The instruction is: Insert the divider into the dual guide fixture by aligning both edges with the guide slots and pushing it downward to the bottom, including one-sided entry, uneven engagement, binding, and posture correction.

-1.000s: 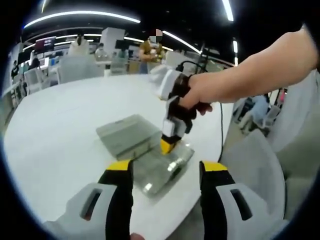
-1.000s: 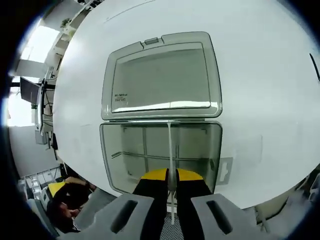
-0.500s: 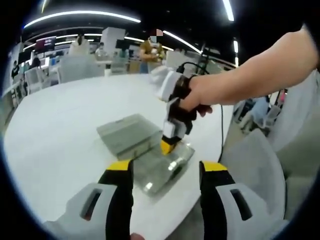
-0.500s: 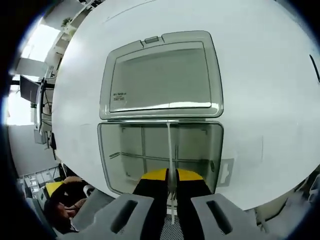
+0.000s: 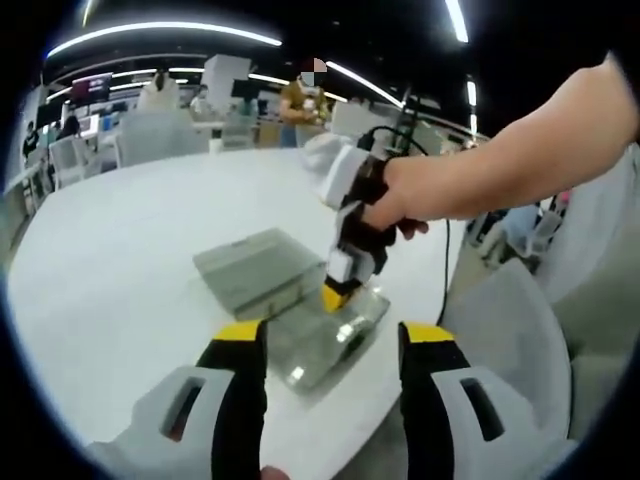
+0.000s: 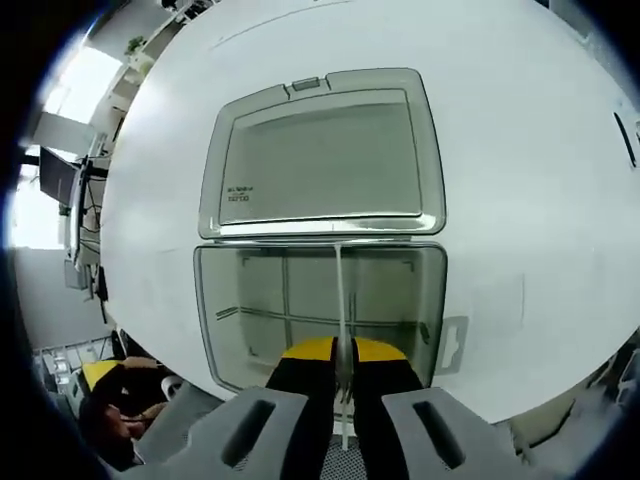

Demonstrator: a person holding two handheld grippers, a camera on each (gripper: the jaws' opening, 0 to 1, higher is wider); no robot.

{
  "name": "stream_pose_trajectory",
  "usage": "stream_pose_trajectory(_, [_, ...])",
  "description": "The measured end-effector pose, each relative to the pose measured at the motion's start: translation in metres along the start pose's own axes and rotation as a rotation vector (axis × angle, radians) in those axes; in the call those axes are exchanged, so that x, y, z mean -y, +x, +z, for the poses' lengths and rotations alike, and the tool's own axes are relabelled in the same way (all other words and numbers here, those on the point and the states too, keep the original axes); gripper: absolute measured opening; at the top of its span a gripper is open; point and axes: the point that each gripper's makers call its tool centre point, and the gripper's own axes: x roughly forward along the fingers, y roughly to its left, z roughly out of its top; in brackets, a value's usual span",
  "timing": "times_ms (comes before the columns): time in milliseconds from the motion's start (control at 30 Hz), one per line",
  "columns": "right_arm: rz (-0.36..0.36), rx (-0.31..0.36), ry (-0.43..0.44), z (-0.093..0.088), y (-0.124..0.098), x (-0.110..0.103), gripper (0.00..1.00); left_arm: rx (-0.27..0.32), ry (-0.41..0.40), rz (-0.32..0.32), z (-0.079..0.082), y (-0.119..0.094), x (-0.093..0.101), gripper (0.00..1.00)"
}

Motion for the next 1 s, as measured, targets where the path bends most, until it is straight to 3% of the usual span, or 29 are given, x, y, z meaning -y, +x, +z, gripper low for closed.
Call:
stream_pose_trajectory(633, [-0.003,0.029,0.004,0.0039,-0.0063,0.0050,0.00,0.000,0.008,-0.011,0.0028,0.0034,0.0042,0.50])
stream_pose_trajectory(1000, [-0.006,0.011,-0.007,-0.0012,-0.0064,0.0040,0.00,-0.003,0.010,-0.011,0.0025,0.0034,0.0050,0.50])
